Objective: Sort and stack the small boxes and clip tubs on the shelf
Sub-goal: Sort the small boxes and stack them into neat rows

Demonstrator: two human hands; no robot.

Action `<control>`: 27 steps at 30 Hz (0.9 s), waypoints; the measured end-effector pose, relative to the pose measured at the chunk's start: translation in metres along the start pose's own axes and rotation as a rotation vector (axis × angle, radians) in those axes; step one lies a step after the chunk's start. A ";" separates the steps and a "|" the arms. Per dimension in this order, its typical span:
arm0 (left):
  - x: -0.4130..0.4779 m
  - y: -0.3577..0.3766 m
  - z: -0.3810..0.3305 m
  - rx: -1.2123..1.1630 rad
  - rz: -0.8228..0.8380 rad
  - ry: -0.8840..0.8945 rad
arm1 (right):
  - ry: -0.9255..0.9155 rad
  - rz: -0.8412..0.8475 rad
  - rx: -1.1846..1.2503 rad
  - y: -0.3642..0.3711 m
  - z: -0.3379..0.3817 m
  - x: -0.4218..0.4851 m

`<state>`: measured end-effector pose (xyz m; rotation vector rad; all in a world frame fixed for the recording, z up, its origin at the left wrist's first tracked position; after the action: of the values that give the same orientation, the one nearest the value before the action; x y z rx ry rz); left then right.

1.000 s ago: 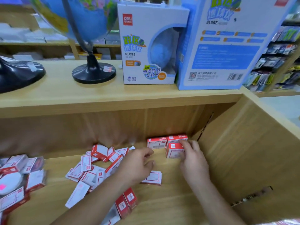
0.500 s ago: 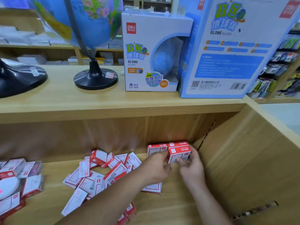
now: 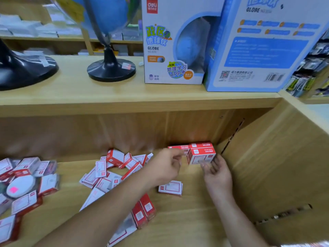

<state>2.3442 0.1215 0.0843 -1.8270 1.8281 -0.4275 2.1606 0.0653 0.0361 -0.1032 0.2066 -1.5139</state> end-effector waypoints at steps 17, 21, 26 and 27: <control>-0.154 -0.041 0.089 0.067 -0.049 0.051 | 0.043 0.689 -0.136 0.079 0.026 -0.148; -0.152 -0.040 0.090 0.074 -0.106 0.101 | 0.192 0.511 -0.024 0.064 0.025 -0.146; -0.154 -0.042 0.095 0.155 -0.163 0.139 | 0.255 0.309 0.030 0.036 0.031 -0.142; -0.154 -0.043 0.094 0.168 -0.165 0.126 | 0.261 0.296 0.046 0.032 0.033 -0.142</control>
<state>2.4259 0.2847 0.0526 -1.8769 1.6703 -0.7492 2.1924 0.2066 0.0721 0.1570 0.3789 -1.2323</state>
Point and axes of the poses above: each hand's wrist, its own x-axis towards the middle knuckle, its own y-axis out of the palm, z = x × y, the point moved 3 cm from there along x, towards the middle knuckle, and after that the axes turned 4 degrees about z, right-handed, at the moved point
